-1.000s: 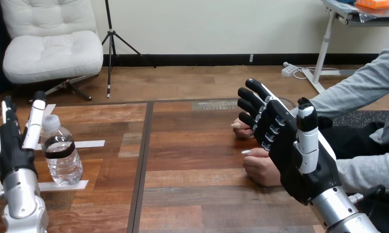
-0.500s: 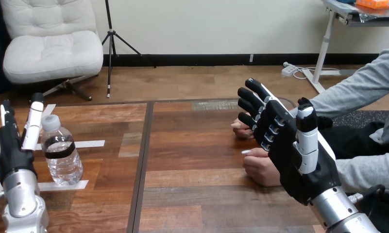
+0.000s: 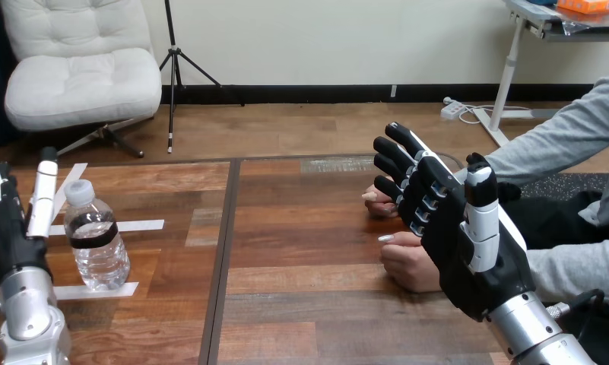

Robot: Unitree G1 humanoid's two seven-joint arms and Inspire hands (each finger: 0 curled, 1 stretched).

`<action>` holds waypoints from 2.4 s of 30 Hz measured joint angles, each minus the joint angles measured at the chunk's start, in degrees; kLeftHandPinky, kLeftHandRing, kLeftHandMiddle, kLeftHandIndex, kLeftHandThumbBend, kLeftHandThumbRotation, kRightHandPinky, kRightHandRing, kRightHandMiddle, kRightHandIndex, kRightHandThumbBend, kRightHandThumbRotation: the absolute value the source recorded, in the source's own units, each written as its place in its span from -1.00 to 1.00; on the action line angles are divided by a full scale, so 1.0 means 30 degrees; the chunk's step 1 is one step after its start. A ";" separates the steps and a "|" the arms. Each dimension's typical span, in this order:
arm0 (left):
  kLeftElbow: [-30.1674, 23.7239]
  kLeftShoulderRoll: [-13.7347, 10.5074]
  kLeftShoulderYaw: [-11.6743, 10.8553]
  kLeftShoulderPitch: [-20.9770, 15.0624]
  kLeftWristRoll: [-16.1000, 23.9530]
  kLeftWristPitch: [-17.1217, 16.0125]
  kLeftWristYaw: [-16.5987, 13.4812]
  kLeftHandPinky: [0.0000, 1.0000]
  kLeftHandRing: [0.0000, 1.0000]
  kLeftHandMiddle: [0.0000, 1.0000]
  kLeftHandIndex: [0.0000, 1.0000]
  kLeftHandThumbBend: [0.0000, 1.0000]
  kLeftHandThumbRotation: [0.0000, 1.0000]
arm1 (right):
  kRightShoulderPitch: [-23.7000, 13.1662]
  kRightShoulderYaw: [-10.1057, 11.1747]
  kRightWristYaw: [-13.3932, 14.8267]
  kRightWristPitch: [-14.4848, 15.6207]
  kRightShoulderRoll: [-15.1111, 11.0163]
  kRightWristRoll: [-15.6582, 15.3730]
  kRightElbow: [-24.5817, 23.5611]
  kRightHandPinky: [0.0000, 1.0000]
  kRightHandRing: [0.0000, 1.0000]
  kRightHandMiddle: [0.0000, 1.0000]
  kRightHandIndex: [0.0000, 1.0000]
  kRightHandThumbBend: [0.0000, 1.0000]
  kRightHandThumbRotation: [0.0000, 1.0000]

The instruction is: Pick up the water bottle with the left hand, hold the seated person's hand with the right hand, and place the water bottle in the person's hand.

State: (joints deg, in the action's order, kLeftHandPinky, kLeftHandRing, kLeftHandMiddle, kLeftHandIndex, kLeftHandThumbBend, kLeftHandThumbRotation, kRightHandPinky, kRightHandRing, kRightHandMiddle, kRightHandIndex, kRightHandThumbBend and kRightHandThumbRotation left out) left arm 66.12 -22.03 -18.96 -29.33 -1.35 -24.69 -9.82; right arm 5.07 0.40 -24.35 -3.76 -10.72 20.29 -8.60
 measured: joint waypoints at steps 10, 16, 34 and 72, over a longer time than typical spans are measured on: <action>0.0488 -0.0103 -0.0064 -0.0133 -0.0536 0.0137 0.0384 1.00 1.00 1.00 1.00 0.37 0.66 | 0.0000 0.0000 -0.0002 0.0000 -0.0004 0.0000 0.0000 1.00 0.97 0.93 0.93 1.00 1.00; 0.0778 -0.0143 -0.0072 -0.0175 -0.0781 0.0329 0.0672 1.00 1.00 1.00 1.00 0.38 0.61 | 0.0000 0.0000 0.0000 0.0000 -0.0002 0.0000 0.0000 1.00 0.97 0.92 0.93 1.00 1.00; 0.1319 -0.0229 0.0077 -0.0268 -0.0742 0.1170 0.0662 1.00 1.00 1.00 1.00 0.51 0.54 | 0.0001 0.0000 0.0018 0.0030 -0.0004 -0.0001 0.0000 1.00 0.97 0.92 0.93 1.00 1.00; 0.1468 -0.0946 0.0401 -0.1234 -0.0145 0.1265 0.0729 1.00 1.00 1.00 1.00 1.00 -0.55 | 0.0003 0.0000 0.0034 0.0031 -0.0002 -0.0001 -0.0001 1.00 0.97 0.92 0.93 1.00 1.00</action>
State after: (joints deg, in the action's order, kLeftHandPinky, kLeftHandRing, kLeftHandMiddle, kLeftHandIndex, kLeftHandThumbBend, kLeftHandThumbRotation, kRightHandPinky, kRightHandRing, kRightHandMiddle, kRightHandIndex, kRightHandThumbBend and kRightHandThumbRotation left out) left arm 70.52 -24.87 -17.75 -33.04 -1.78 -20.90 -7.64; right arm 5.08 0.40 -24.25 -3.66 -10.72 20.29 -8.60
